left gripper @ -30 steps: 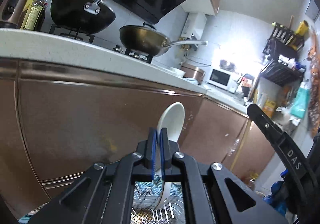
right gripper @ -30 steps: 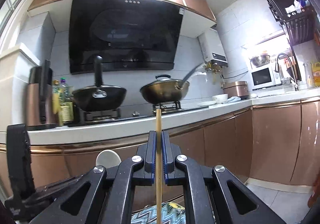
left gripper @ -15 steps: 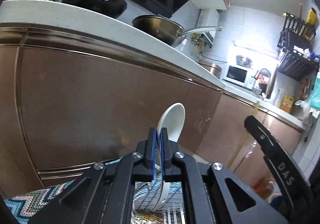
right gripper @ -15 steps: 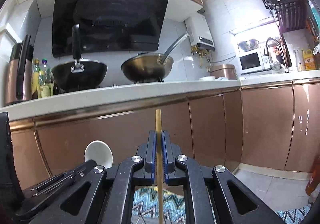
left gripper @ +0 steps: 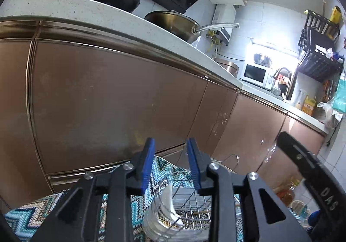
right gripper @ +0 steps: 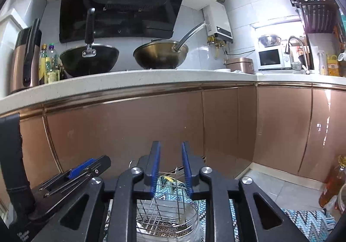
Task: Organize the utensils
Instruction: 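Carry the white spoon and chopstick into the wire basket and release both, then move both tools back over the remaining chopsticks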
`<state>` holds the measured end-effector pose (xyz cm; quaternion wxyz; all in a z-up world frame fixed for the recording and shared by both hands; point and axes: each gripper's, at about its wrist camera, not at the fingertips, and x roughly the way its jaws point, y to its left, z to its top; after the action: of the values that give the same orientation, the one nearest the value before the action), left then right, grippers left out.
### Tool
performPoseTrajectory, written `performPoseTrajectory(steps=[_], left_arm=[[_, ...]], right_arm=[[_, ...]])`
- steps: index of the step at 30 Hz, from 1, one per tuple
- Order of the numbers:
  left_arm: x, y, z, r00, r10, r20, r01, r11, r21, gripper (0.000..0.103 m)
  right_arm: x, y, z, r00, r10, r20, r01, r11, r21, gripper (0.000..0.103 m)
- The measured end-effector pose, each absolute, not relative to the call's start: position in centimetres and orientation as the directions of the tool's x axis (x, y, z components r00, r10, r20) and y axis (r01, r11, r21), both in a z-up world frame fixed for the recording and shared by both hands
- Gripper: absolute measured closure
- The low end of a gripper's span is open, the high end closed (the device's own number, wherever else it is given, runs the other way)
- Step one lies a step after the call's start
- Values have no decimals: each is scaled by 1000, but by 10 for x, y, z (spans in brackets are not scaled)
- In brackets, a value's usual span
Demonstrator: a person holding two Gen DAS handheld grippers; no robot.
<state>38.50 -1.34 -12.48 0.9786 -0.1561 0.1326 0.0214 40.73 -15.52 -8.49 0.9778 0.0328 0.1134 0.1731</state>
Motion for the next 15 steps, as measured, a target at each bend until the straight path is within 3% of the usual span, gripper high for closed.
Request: performPoseTrajectory(steps=[7,15], left_arm=[[338,15,-83,964,5,-265,-87,950,-301,73],[256,53,-32,954,-1,-301,-86,958,-274,72]], right_arm=[[353,-176,-49,929,296,-221,-282,955,95,72],[278,-199,-13,918,294,-265,-267,955,133,72]])
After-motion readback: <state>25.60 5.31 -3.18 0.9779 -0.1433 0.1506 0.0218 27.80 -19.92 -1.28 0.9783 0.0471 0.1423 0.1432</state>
